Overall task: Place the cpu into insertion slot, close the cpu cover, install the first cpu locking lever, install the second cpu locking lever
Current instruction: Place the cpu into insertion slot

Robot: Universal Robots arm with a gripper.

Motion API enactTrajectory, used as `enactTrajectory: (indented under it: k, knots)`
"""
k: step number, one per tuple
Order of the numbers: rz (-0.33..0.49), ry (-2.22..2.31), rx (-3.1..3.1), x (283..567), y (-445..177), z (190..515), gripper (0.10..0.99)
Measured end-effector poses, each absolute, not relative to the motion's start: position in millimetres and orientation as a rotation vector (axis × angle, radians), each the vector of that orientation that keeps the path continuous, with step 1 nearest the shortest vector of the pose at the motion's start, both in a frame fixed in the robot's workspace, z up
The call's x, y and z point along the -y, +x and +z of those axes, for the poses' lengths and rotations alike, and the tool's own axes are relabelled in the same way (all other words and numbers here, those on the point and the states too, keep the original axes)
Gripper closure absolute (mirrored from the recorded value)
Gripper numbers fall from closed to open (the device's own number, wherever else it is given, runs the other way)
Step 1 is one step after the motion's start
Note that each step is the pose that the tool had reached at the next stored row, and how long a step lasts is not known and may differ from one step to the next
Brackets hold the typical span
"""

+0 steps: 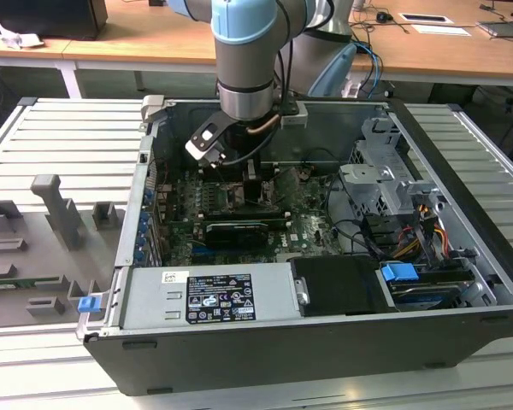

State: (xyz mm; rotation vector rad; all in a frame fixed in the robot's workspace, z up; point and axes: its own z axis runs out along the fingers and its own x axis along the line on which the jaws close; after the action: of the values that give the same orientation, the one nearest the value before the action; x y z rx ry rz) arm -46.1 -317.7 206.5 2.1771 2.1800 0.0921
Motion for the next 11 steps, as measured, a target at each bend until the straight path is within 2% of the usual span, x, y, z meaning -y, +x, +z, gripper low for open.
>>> enactTrajectory:
  k: [3, 4, 5, 6, 7, 10, 11]
  knots:
    - [0.092, 2.178, -2.180, 317.7, -46.1, 210.2, 0.494]
    - [0.092, 2.178, -2.179, 317.7, -46.1, 211.0, 0.624]
    - [0.092, 2.178, -2.179, 317.7, -46.1, 212.3, 0.682]
    - [0.092, 2.178, -2.179, 317.7, -46.1, 212.9, 0.682]
    - [0.092, 2.178, -2.179, 317.7, -46.1, 213.6, 0.804]
    - [0.092, 2.178, -2.179, 317.7, -46.1, 215.1, 0.980]
    - [0.092, 2.179, -2.178, 317.7, -46.1, 215.8, 0.980]
